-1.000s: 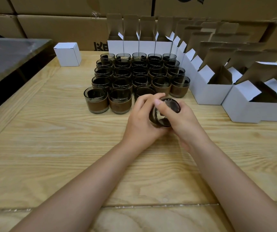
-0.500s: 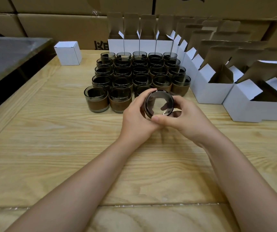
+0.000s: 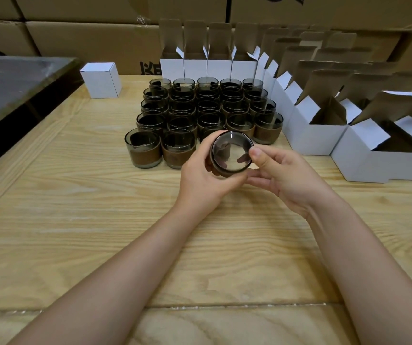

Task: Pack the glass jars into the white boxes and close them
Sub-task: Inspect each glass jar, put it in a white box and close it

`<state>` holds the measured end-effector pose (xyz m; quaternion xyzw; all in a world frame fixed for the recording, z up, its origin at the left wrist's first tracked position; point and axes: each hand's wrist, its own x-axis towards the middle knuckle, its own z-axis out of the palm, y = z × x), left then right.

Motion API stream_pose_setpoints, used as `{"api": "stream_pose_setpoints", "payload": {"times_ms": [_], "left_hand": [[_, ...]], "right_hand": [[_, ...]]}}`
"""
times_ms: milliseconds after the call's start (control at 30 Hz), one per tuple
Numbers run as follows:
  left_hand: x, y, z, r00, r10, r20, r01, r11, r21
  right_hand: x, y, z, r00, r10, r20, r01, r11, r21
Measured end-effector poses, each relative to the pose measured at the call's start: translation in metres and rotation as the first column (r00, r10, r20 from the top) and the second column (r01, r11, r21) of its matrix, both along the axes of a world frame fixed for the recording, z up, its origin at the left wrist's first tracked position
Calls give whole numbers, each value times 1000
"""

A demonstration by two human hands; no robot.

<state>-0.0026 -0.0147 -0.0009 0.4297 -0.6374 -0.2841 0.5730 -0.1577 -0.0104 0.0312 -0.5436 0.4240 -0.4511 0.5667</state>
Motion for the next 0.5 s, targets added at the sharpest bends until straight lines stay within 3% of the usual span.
{"api": "stream_pose_setpoints", "payload": {"times_ms": [233, 500], "left_hand": [[-2, 1, 1, 1000, 29, 9, -29, 999, -19], [-6, 4, -2, 990, 61, 130, -48, 994, -103]], "right_hand": [[13, 1, -4, 993, -119, 18, 119, 993, 7], [28, -1, -10, 938, -340, 71, 331, 937, 109]]}}
